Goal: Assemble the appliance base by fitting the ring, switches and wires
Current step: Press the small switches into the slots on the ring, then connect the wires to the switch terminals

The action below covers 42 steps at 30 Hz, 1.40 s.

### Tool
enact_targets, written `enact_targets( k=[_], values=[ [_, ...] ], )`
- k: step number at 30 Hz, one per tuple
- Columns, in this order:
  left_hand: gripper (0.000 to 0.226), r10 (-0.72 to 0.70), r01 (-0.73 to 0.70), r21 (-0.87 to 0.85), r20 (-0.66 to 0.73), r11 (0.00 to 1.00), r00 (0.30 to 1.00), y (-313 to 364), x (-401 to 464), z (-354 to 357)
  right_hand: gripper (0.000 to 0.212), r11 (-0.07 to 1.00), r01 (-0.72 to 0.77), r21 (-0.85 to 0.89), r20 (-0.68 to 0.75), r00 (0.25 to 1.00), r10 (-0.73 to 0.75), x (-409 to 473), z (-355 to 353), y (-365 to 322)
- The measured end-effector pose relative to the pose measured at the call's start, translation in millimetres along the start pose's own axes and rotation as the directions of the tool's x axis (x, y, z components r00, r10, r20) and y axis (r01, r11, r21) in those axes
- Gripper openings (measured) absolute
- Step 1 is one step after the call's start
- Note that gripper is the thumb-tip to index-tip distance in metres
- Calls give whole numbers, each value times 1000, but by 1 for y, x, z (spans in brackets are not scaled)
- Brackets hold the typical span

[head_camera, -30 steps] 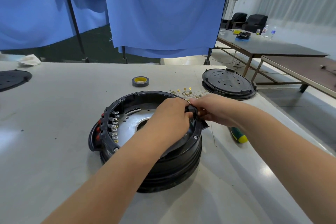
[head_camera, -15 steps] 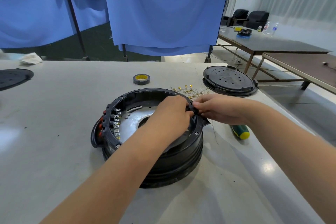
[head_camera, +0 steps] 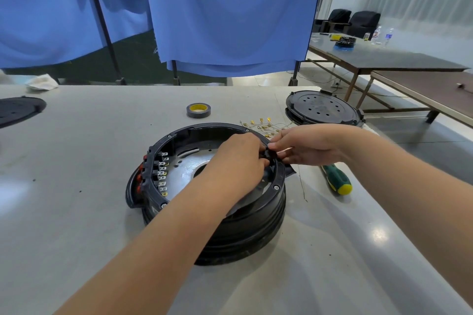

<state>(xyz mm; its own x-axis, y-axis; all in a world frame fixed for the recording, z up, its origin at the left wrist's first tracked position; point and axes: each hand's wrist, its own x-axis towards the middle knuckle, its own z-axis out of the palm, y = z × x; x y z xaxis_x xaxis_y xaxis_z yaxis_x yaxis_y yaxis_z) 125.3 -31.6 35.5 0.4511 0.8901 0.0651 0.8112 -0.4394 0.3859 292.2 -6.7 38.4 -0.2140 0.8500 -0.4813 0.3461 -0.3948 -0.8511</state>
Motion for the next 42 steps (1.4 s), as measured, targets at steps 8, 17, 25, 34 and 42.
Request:
enact_targets(
  k=[8,17,25,34,42],
  values=[
    [30,-24,14,135,75,991,997,-1,11,5,14,984,-86,-157,-163,985,60,5,3,-12],
    [27,-11,3,150,55,989,998,-2,10,8,6,991,-16,-131,-91,996,4,1,3,-3],
    [27,-29,21,129,64,991,997,-1,7,3,14,986,-77,-151,-154,987,54,2,4,-11],
    [33,43,-45,92,20,995,999,-16,-4,-10,25,977,125,-171,-294,940,-171,-6,6,11],
    [27,-160,102,-210,-282,972,946,-85,-4,-47,9,942,162,-294,-604,733,-314,12,-24,31]
  ],
)
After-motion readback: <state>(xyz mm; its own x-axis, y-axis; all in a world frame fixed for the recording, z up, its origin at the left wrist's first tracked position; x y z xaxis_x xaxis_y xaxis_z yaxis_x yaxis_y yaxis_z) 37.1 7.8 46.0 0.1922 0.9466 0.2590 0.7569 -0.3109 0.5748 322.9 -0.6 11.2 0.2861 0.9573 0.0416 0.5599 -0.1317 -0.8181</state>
